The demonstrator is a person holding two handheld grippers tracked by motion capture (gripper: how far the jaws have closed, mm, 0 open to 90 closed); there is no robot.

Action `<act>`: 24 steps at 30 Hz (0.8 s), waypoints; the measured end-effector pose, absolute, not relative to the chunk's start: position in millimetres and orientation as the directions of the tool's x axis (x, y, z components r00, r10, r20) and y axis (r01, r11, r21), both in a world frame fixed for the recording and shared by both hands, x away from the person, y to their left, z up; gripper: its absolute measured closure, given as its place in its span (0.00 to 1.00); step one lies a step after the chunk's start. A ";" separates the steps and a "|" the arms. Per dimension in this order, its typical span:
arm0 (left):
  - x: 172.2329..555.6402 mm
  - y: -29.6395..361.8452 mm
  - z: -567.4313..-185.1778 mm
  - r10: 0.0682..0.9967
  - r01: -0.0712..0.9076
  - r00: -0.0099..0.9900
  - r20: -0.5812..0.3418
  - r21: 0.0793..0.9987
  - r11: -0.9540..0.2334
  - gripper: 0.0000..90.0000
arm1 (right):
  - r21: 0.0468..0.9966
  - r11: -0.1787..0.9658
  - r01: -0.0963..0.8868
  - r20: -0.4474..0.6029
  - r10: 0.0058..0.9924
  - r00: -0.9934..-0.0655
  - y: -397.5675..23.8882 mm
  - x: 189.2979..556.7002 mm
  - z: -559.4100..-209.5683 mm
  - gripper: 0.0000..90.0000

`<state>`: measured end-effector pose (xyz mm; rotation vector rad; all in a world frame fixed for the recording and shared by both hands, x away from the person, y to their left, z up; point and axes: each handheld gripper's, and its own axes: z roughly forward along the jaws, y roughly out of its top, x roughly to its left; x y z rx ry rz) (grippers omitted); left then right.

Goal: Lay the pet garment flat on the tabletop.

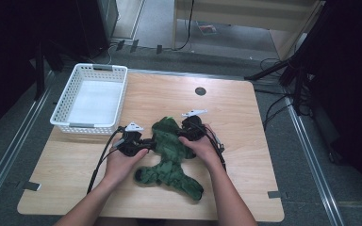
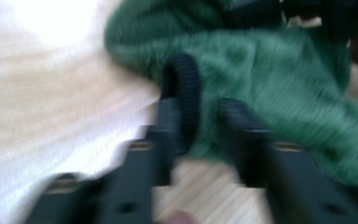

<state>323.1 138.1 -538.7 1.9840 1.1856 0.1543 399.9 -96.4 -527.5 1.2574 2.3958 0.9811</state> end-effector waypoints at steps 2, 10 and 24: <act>317.9 143.0 -539.9 0.770 0.693 0.566 -0.296 0.677 -0.249 0.91 | 0.703 0.359 0.614 0.069 0.824 -0.562 -103.8 402.2 -524.5 0.95; 306.3 157.9 -529.8 0.766 0.683 0.565 -0.305 0.695 -0.227 0.72 | 0.805 0.183 0.564 0.145 0.861 -0.487 -139.1 402.5 -507.3 0.77; 382.1 118.0 -513.8 0.841 0.695 0.481 -0.247 0.693 -0.194 0.41 | 0.727 0.214 0.653 0.235 0.816 -0.529 -147.6 404.9 -520.5 0.53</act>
